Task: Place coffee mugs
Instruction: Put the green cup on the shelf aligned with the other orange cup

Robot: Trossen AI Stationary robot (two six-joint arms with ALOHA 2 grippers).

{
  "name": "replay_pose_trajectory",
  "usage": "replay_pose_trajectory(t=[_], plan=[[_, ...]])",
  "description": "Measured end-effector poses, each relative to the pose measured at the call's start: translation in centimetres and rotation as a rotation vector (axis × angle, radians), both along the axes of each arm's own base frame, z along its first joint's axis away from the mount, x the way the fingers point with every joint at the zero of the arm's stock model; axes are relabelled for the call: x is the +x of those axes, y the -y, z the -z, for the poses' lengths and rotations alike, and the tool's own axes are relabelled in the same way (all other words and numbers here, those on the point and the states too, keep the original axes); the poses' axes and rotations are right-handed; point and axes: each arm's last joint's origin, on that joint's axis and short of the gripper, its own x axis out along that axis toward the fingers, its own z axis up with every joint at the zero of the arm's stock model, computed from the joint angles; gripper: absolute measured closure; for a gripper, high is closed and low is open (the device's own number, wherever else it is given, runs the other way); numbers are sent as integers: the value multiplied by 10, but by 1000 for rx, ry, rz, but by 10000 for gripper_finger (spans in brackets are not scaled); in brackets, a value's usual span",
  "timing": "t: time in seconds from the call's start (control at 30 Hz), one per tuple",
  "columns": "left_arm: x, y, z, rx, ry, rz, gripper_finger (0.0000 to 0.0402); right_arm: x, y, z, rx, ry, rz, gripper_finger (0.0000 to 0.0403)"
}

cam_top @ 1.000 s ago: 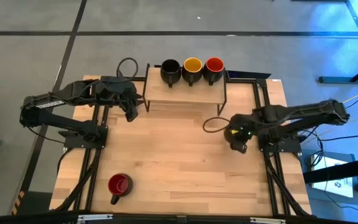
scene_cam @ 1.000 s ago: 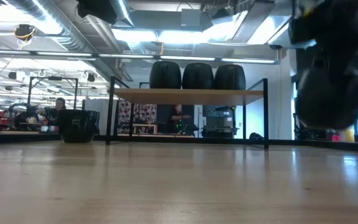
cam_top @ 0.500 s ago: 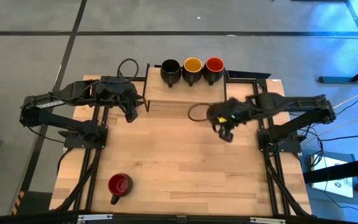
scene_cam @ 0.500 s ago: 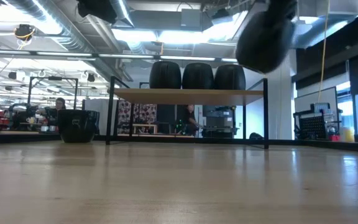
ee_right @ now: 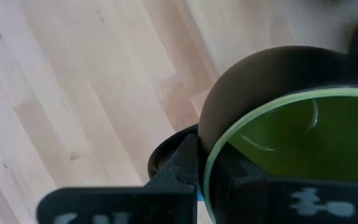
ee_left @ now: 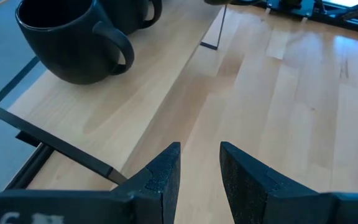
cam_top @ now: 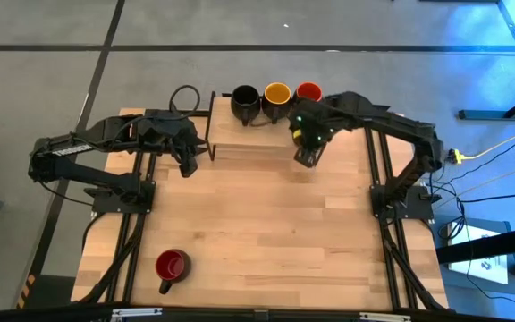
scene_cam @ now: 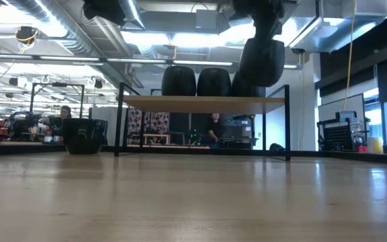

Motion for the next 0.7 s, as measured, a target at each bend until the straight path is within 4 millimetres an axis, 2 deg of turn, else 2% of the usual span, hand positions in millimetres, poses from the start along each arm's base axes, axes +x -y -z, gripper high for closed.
replay_pose_trajectory(t=[0.17,0.57,0.7], plan=[[0,0,0,1,1,-1,295,-4,20,7,95,-10,35,402],[0,0,0,5,1,-7,295,-11,44,10,142,14,35,402],[0,0,0,5,1,-7,295,-9,45,9,135,36,16,402]])
